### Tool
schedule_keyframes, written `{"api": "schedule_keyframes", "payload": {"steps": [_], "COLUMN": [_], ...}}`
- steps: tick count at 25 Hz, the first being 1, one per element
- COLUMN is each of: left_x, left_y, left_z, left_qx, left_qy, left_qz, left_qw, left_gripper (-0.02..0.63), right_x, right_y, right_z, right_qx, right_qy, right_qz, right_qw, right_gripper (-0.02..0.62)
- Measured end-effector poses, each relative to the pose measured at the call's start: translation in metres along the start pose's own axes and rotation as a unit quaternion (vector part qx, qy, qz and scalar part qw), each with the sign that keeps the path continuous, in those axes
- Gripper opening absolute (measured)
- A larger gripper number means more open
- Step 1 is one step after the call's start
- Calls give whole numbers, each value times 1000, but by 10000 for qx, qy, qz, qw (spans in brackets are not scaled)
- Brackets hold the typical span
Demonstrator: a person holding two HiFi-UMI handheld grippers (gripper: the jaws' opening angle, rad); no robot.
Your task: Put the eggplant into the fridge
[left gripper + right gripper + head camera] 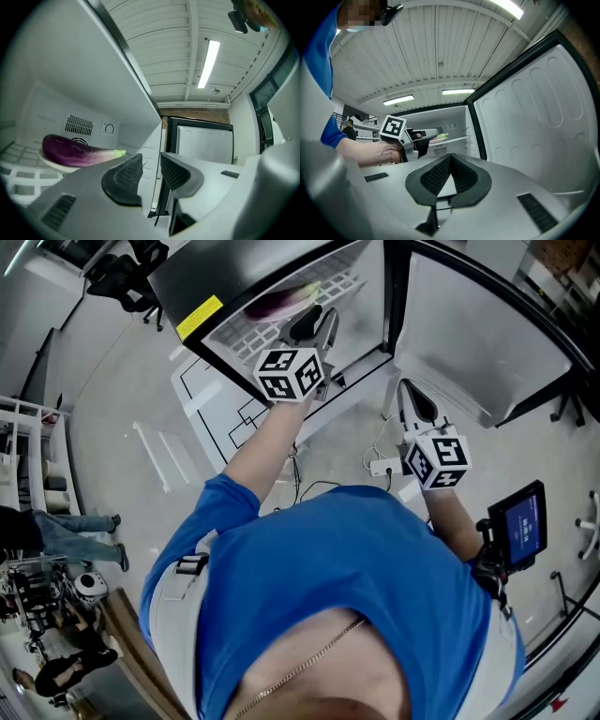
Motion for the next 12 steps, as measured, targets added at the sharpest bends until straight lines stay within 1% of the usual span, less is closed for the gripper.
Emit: {"api": "schedule_keyframes", "payload": {"steps": [7, 9, 12], "left_x": [-22, -28, -38], "left_y": [5, 2, -3], "left_z": [-27, -49, -97], "left_qx": [-131, -149, -181], "left_qy": [-158, -185, -259], "left_qz": [104, 98, 95], "left_qw": [9997, 9997, 9995], "left_gripper": [52, 36, 17], "right_x": [3, 15, 47], "right_y": [9, 8, 7], "right_z": [-1, -9, -25], "right_qx": [-6, -5, -39], "right_qy": [-8, -7, -19], "right_qz": [14, -3, -80], "right_qw": [10000, 10000, 10000], "right_gripper": [2, 2, 2]}}
Point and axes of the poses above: the fingertips, and each gripper's own axes: z forward along the fingers, x to its left, y out of its top, the point moved 2 cm from there along -z, backward along the fingers, and after that the axes turned 8 degrees about x, right-handed, at the moved point
